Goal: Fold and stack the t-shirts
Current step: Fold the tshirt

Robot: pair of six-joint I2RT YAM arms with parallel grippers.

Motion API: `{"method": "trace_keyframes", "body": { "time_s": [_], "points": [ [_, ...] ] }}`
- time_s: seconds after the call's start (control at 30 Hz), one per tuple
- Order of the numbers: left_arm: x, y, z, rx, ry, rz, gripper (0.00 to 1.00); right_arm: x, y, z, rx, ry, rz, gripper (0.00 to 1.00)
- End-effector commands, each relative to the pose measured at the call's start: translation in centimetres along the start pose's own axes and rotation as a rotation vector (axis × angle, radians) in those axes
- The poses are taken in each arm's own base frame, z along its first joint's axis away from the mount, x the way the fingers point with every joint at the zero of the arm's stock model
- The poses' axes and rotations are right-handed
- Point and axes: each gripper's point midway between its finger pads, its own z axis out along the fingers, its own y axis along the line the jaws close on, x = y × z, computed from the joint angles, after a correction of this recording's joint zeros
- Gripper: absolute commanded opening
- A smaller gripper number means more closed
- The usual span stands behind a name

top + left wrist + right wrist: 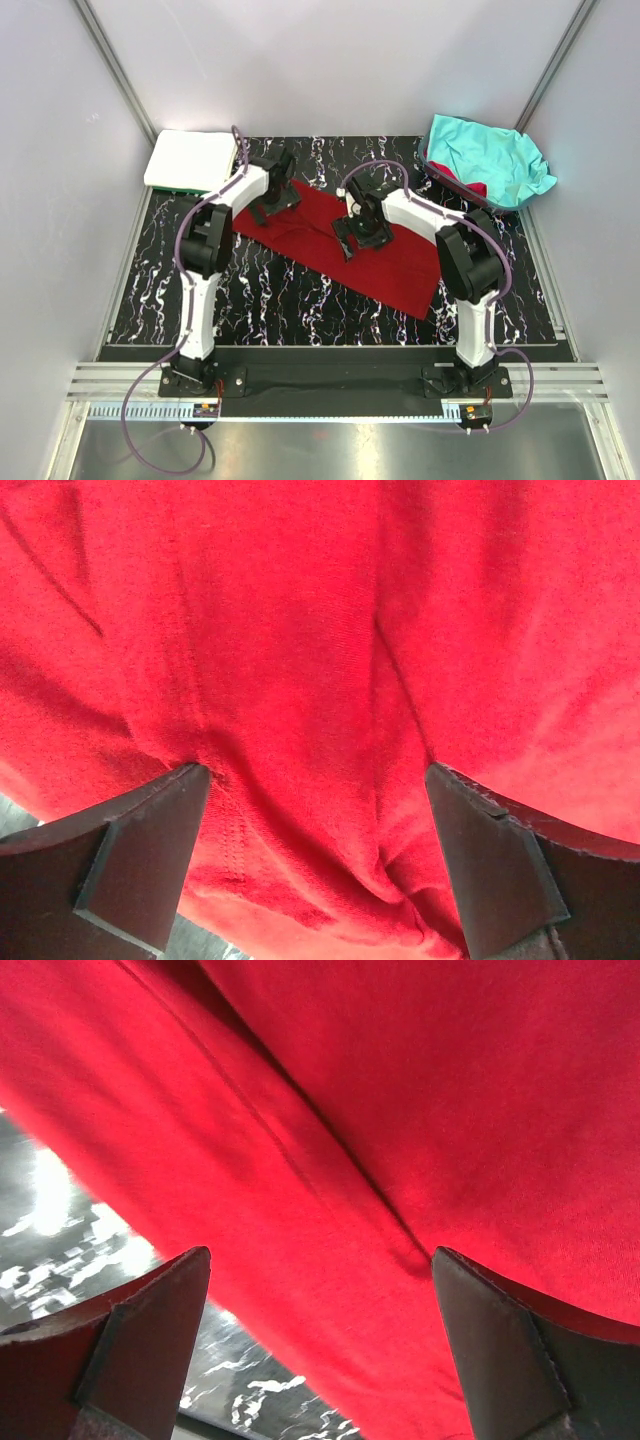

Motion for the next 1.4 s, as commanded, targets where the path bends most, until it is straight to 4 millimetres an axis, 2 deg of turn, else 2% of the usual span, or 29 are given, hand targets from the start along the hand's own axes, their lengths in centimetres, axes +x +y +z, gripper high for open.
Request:
{"method": "trace_keyframes", "body": {
  "time_s": [0.0,0.07,0.13,0.17,0.2,0.27,0.33,0.4,0.43,0.47,0.5,0.53,0.63,0.77,0.83,0.87,0.9,0.93,0.97,1.0,1.07,1.1,1.13,1.17,1.2,1.23,1.27,1.3,1.37],
  "points": [
    [-1.7,-1.8,1.6,0.008,-0.035,0.117,0.96,-1.3,-1.4,0.3,0.063,-0.025,-0.027,1.00],
    [-2.9,-3.0,1.6,0.031,-0.052,0.149,0.96,-0.5,-2.0,1.1,0.094,-0.001,0.000,1.00],
    [-2.9,-3.7,2.9,0.053,-0.040,0.228,0.96,0.6,-2.5,1.9,0.120,0.040,0.026,1.00],
    [-4.0,-4.8,2.3,0.079,-0.067,0.245,0.96,1.4,-2.6,2.6,0.128,0.072,0.064,1.00],
    [-3.9,-4.9,3.4,0.077,-0.060,0.308,0.96,2.0,-2.6,3.0,0.129,0.088,0.086,1.00],
    [-4.9,-6.2,2.8,0.118,-0.087,0.350,0.96,2.7,-1.8,3.6,0.116,0.102,0.155,1.00],
    [-5.3,-7.1,3.3,0.156,-0.102,0.433,0.96,3.5,-0.4,4.0,0.093,0.120,0.183,1.00],
    [-6.2,-8.1,3.3,0.196,-0.143,0.499,0.96,3.8,1.2,4.4,0.069,0.133,0.249,1.00],
    [-6.2,-8.4,3.6,0.211,-0.143,0.519,0.96,4.1,3.1,4.6,0.028,0.149,0.254,1.00],
    [-6.4,-8.7,3.6,0.220,-0.157,0.539,0.95,4.2,4.1,4.8,0.014,0.161,0.311,1.00],
    [-7.0,-9.8,3.9,0.264,-0.201,0.621,0.95,3.6,8.9,4.7,-0.102,0.166,0.365,1.00],
    [-7.0,-9.8,3.9,0.265,-0.201,0.622,0.95,3.6,9.1,4.7,-0.100,0.168,0.402,1.00],
    [-8.0,-10.8,3.7,0.299,-0.257,0.695,0.95,2.0,13.5,3.7,-0.199,0.132,0.434,1.00],
    [-8.7,-12.6,2.2,0.378,-0.303,0.784,0.95,-0.5,15.5,1.8,-0.237,0.067,0.458,1.00],
    [-8.9,-13.2,1.1,0.396,-0.331,0.805,0.95,-0.8,15.0,0.8,-0.206,0.051,0.435,1.00],
    [-9.4,-13.6,-0.6,0.416,-0.355,0.782,0.96,-1.9,14.3,0.1,-0.162,0.004,0.418,0.99],
    [-9.6,-13.7,-1.3,0.426,-0.362,0.770,0.96,-2.4,13.9,-1.0,-0.143,-0.028,0.401,1.00],
    [-10.0,-14.0,-2.3,0.443,-0.387,0.756,0.96,-2.2,13.1,-1.6,-0.113,-0.036,0.368,1.00],
    [-10.9,-14.4,-5.0,0.471,-0.424,0.720,0.98,-2.3,12.2,-2.1,-0.072,-0.064,0.357,1.00],
    [-10.9,-14.3,-5.8,0.478,-0.429,0.708,0.99,-2.6,11.7,-3.6,-0.067,-0.099,0.343,1.00],
    [-11.1,-14.7,-8.4,0.523,-0.434,0.671,0.99,-1.9,9.9,-4.3,-0.042,-0.109,0.325,1.00],
    [-11.7,-14.7,-10.8,0.547,-0.457,0.655,0.99,-1.7,9.2,-4.9,-0.036,-0.114,0.326,1.00],
    [-11.7,-14.6,-12.1,0.557,-0.461,0.645,0.99,-1.5,8.6,-6.1,-0.041,-0.132,0.325,1.00],
    [-11.7,-14.6,-13.0,0.571,-0.460,0.627,0.99,-0.2,7.7,-5.9,-0.040,-0.102,0.340,1.00],
    [-11.7,-14.1,-13.7,0.566,-0.459,0.614,0.99,-0.3,6.2,-7.0,-0.043,-0.128,0.369,1.00],
    [-11.8,-13.4,-15.5,0.561,-0.474,0.599,0.99,-0.1,5.3,-7.2,-0.040,-0.145,0.374,1.00],
    [-11.8,-12.9,-16.3,0.557,-0.475,0.580,0.99,1.4,4.3,-6.5,-0.025,-0.121,0.381,1.00],
    [-12.0,-12.1,-16.3,0.518,-0.488,0.563,0.99,1.5,3.9,-7.5,-0.036,-0.154,0.382,1.00],
    [-10.9,-10.3,-15.5,0.472,-0.449,0.559,0.97,2.3,3.0,-7.4,-0.041,-0.157,0.366,1.00]
  ]
}}
